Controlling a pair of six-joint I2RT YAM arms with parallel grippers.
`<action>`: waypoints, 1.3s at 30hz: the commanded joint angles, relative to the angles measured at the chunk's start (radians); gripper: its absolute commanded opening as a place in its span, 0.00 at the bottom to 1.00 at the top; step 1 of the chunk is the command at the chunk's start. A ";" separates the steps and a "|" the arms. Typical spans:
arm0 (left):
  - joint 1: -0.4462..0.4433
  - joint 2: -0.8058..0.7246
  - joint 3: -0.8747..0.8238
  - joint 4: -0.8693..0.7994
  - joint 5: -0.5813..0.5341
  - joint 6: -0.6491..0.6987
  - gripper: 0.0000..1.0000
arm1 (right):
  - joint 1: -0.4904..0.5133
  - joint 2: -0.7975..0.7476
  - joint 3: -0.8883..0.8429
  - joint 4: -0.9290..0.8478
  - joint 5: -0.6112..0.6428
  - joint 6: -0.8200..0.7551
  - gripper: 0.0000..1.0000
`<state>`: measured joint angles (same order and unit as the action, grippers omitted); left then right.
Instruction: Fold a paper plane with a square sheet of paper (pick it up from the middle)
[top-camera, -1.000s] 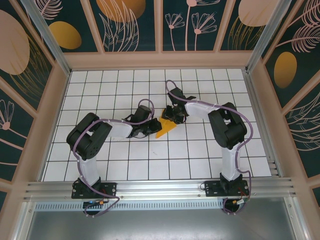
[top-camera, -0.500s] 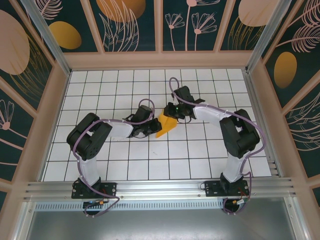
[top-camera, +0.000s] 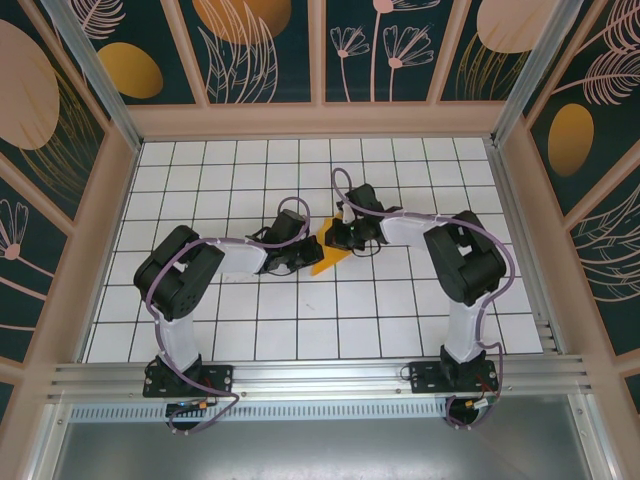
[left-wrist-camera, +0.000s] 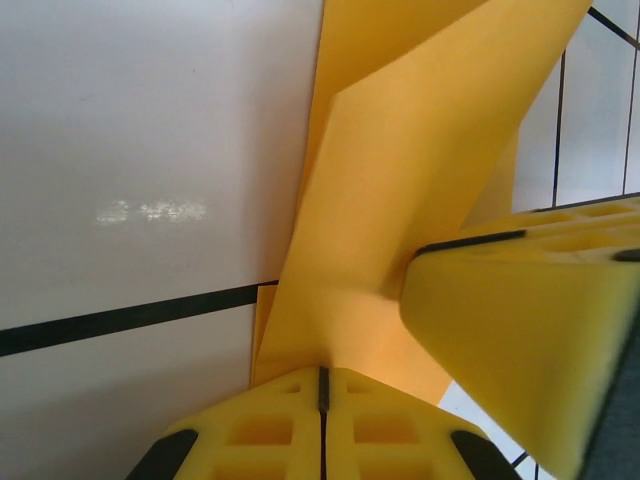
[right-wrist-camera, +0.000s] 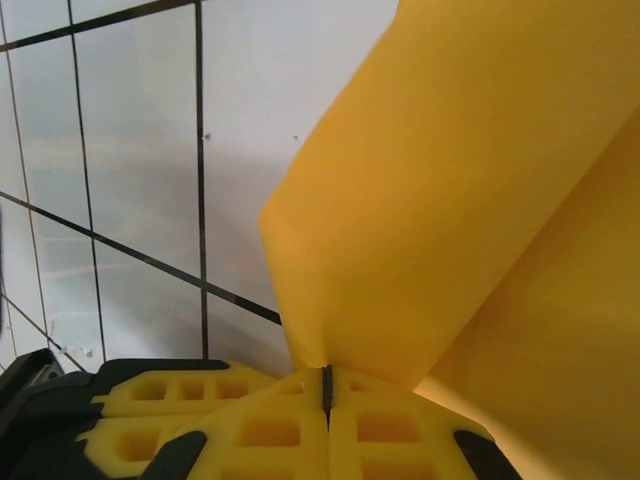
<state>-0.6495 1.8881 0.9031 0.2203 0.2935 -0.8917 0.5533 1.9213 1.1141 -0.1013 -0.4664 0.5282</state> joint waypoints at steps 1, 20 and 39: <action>0.001 0.054 -0.007 -0.110 -0.073 0.020 0.07 | 0.000 0.033 -0.012 0.014 -0.012 -0.028 0.03; 0.000 0.050 -0.035 -0.136 -0.058 0.043 0.07 | -0.130 0.107 0.060 -0.002 0.000 -0.086 0.03; -0.001 0.044 -0.036 -0.133 -0.054 0.051 0.07 | -0.245 0.194 0.223 -0.056 0.114 -0.065 0.04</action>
<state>-0.6514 1.8900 0.9062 0.2199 0.2852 -0.8650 0.3679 2.0789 1.2942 -0.1562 -0.4908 0.4698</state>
